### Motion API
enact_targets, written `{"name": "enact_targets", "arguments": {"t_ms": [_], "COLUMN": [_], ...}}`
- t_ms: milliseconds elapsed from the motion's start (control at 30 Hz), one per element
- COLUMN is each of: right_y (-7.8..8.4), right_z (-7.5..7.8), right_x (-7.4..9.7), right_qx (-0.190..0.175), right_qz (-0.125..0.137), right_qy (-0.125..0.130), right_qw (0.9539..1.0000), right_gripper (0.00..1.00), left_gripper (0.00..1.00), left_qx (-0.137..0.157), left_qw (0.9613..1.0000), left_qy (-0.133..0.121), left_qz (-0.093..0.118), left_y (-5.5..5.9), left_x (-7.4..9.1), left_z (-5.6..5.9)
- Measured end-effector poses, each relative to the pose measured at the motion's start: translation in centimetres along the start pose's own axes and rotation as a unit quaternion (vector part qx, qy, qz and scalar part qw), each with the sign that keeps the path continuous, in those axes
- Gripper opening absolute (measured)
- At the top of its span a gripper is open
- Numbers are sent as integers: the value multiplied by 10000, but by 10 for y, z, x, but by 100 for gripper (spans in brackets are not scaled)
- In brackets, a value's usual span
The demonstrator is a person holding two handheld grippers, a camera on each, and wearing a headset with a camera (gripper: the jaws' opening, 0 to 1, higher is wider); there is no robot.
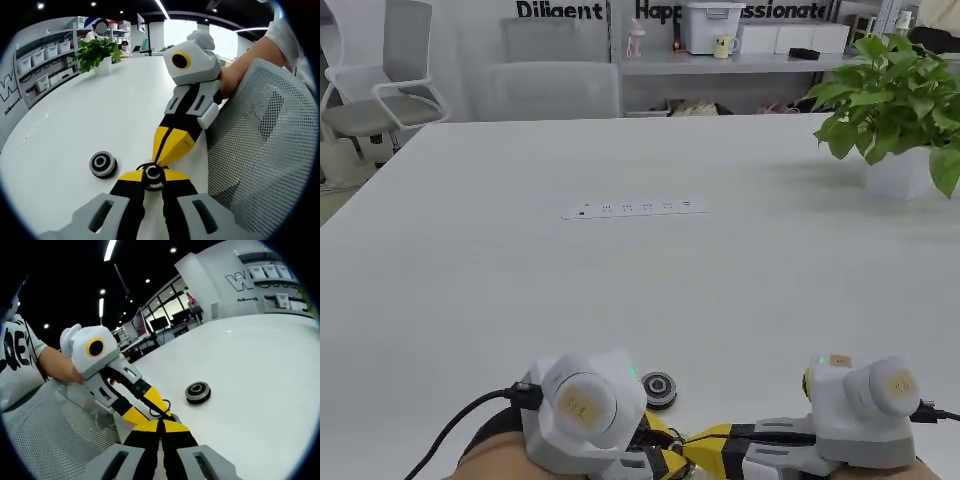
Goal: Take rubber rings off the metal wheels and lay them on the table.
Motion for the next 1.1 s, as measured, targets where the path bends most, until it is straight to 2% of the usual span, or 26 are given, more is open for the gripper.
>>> {"name": "enact_targets", "arguments": {"t_ms": [300,400,500,1100], "right_y": [-2,-3,-3,-6], "right_z": [2,2,3,2], "right_x": [2,2,3,5], "right_qx": [-14,-47,-48,-12], "right_qz": [48,98,106,119], "right_qy": [19,29,51,80], "right_qw": [10000,9999,9999,9999], "right_gripper": [0,0,0,0], "left_gripper": [9,13,13,17], "left_qx": [-17,45,34,158], "left_qw": [10000,10000,10000,9996], "left_qy": [38,68,81,165], "left_qz": [-53,-46,-43,145], "left_y": [-1,-2,-3,-13], "left_x": [0,1,1,11], "left_z": [-1,0,0,3]}}
Point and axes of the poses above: the centre of the closed fingertips' face, and the gripper's own axes: x roughly backward along the fingers, z roughly to its right, y roughly out of its underside, the point moved 6 cm from there along x, roughly backward along the fingers, and after that the axes turned 9 degrees about z, right-handed, at the moved point
